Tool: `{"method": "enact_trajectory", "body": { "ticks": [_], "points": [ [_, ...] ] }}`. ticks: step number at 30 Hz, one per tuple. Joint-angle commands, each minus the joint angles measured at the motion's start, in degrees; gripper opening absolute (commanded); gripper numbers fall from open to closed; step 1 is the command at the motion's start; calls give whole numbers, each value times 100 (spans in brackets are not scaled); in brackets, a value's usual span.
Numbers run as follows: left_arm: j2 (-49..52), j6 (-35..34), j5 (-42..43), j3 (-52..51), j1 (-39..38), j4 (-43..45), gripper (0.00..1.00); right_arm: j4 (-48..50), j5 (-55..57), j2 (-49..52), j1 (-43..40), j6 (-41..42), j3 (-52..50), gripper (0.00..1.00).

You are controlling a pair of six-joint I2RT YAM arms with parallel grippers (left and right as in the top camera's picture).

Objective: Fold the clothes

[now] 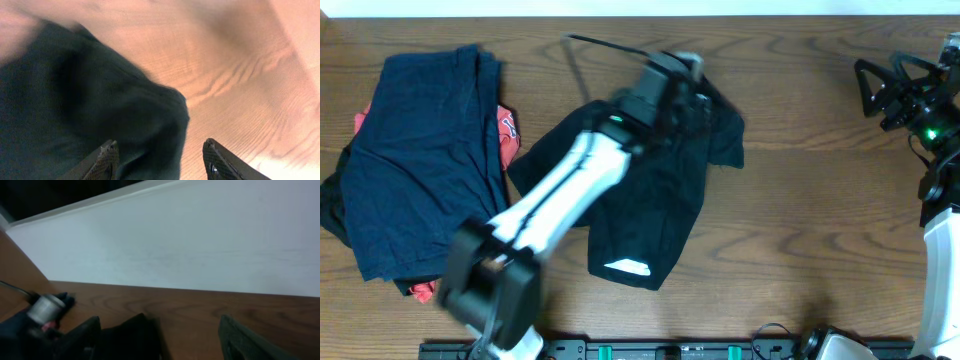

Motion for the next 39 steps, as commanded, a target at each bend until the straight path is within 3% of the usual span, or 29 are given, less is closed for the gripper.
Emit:
{"method": "enact_trajectory", "body": {
  "ticks": [1,6,11,20,28,31,36,39],
  "points": [
    [-1075,7,98,212,835,-476,57,17,-15,138,262,55,101,73],
    [-1781,162,98,212,2083,-1738,57,356,426,485,1115,52,101,72],
    [-1792,455,98,210,2857,-2682,57,588,1506,992,2153,-81,101,72],
    [-1432,828,52,177,2964,-3185,57,546,3042,2155,3348,109,101,74],
    [-1132,833,-98,177,2964,-3344,57,125,3289,2686,3606,743,101,74],
    [-1056,833,-101,177,2964,-3340,57,-330,3289,2800,3628,964,101,65],
    [-1021,831,-98,177,2964,-3344,57,-1659,3287,2785,3602,1102,101,2],
    [-1021,833,-98,177,2964,-3344,57,-2518,3331,2741,3482,1257,101,1]
  ]
}}
